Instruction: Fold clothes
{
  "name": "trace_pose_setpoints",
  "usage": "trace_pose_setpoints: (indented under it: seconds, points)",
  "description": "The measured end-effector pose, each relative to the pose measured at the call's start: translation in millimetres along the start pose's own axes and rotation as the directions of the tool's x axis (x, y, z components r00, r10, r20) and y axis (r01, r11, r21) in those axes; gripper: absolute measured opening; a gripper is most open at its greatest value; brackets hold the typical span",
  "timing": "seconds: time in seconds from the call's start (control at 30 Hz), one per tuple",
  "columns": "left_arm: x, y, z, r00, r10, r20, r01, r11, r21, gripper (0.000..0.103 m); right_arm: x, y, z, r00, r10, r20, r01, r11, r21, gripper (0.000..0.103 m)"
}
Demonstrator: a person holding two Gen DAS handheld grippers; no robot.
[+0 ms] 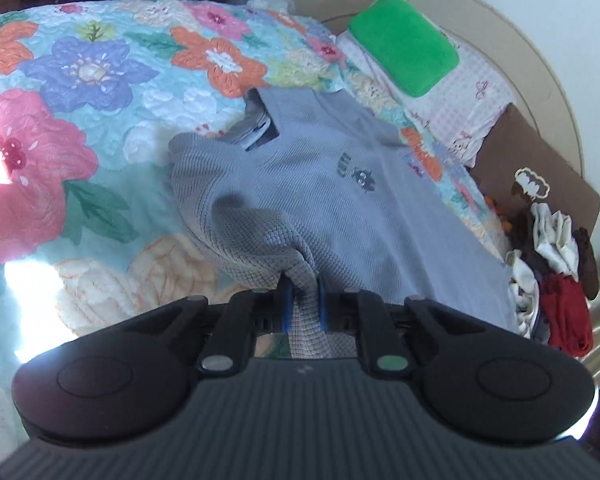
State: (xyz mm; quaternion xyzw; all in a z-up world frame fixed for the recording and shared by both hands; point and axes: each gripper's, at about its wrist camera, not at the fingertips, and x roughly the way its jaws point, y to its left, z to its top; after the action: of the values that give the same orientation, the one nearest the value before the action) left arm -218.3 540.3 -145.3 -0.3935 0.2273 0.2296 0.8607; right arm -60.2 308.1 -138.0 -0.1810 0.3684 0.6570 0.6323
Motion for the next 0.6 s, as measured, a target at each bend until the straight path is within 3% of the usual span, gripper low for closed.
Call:
trace_pose_setpoints:
  seconds: [0.1,0.23,0.27,0.4,0.47,0.53,0.6]
  points:
    - [-17.3,9.0,4.1,0.996,-0.042,0.077,0.047,0.996,-0.070,0.011,-14.4,-12.1,10.4,0.986,0.163,0.038,-0.167,0.974,0.154,0.008]
    - [-25.8,24.3,5.7,0.994,-0.053,0.099,0.068,0.985,-0.157,0.011,-23.2,-9.4,24.1,0.933,0.351,0.082,-0.360,0.902,0.238,0.008]
    - [-23.0,27.4,5.3,0.996,-0.032,0.078,0.045,0.984,-0.170,0.011,-22.1,-7.3,27.0,0.925,0.370,0.084,-0.379,0.893,0.243,0.008]
    - [-13.9,38.2,3.3,0.999,0.029,0.023,-0.023,0.975,-0.223,0.011,3.9,7.1,27.0,0.935,0.354,-0.024,-0.341,0.916,0.211,0.008]
    - [-12.9,39.5,3.5,0.999,0.047,0.022,-0.041,0.973,-0.228,0.011,11.3,14.8,21.7,0.919,0.392,-0.045,-0.373,0.900,0.226,0.008]
    - [-14.1,38.7,3.7,0.997,0.066,0.033,-0.057,0.973,-0.222,0.011,8.2,21.7,24.1,0.892,0.452,-0.012,-0.436,0.868,0.236,0.009]
    - [-15.9,39.4,4.1,0.996,0.079,0.039,-0.069,0.974,-0.217,0.011,4.8,29.7,32.9,0.888,0.459,-0.003,-0.450,0.872,0.190,0.009]
